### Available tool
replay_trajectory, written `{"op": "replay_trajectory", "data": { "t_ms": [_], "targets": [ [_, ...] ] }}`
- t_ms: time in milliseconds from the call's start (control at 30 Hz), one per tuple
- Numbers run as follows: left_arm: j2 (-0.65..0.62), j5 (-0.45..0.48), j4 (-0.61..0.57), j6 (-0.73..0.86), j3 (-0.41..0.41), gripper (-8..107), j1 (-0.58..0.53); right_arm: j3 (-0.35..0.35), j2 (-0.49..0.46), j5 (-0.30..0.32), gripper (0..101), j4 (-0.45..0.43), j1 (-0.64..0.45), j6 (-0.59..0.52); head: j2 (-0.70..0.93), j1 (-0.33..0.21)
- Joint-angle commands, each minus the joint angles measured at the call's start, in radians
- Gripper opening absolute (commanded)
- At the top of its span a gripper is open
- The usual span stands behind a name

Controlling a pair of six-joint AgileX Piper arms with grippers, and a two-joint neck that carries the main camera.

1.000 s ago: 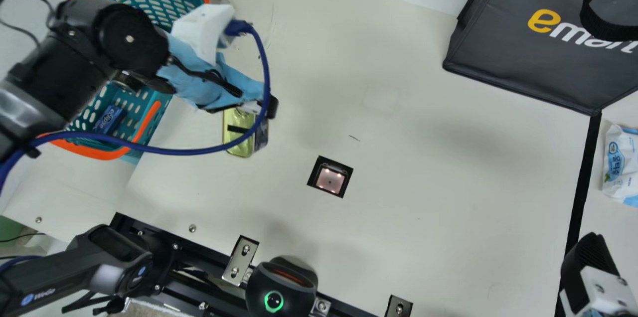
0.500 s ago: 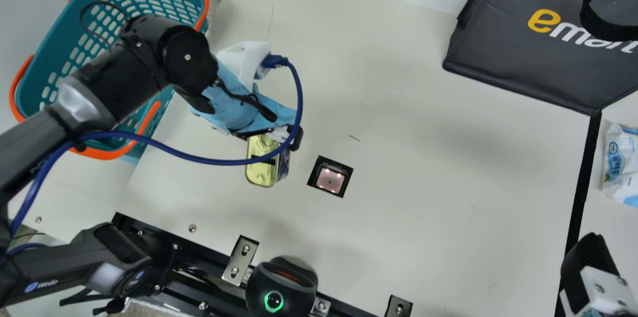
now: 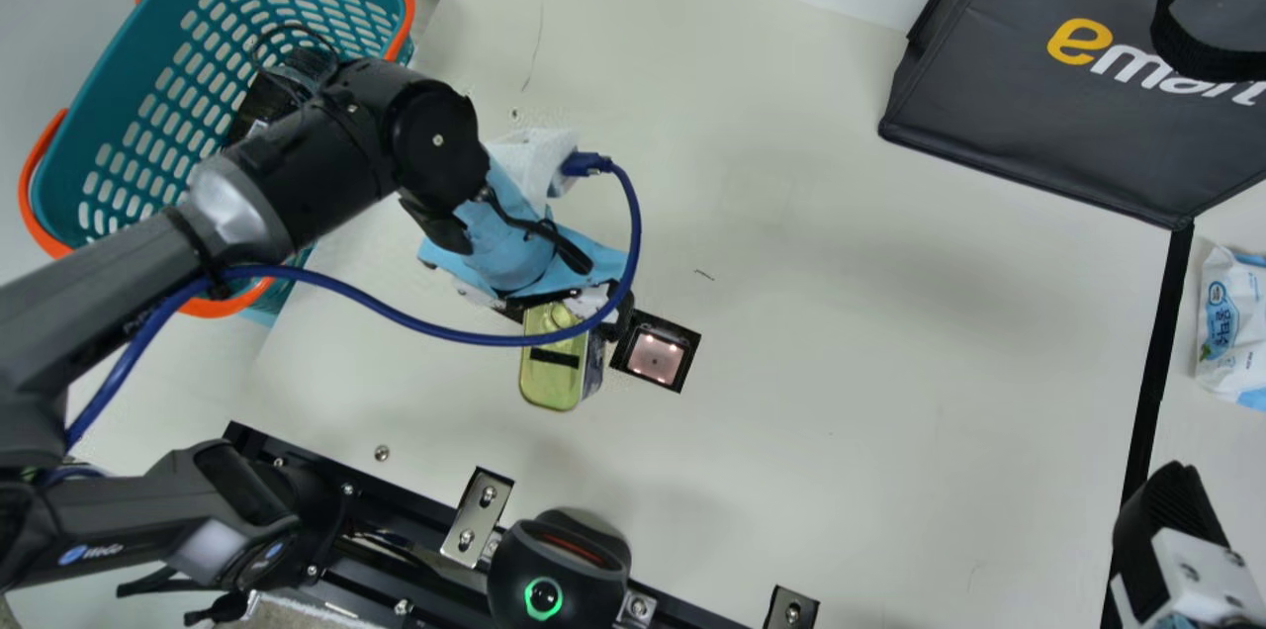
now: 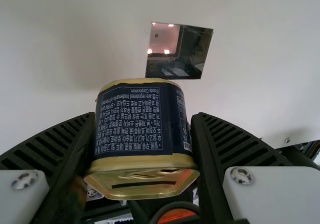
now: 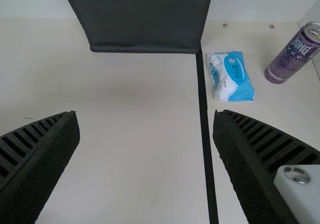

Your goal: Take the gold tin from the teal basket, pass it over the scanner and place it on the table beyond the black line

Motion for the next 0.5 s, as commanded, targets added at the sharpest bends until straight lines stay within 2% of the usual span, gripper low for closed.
{"op": "replay_trajectory", "data": {
  "t_ms": [0,467],
  "targets": [
    [0.004,0.001,-0.007,-0.006,0.002,-8,-0.009,0.000,0.000,0.000,95,0.000,0.000,0.000,0.002,-0.029],
    [0.036,0.001,-0.063,-0.054,0.013,-8,-0.063,0.000,0.000,0.001,95,0.000,0.000,0.000,0.002,-0.029]
  ]
}}
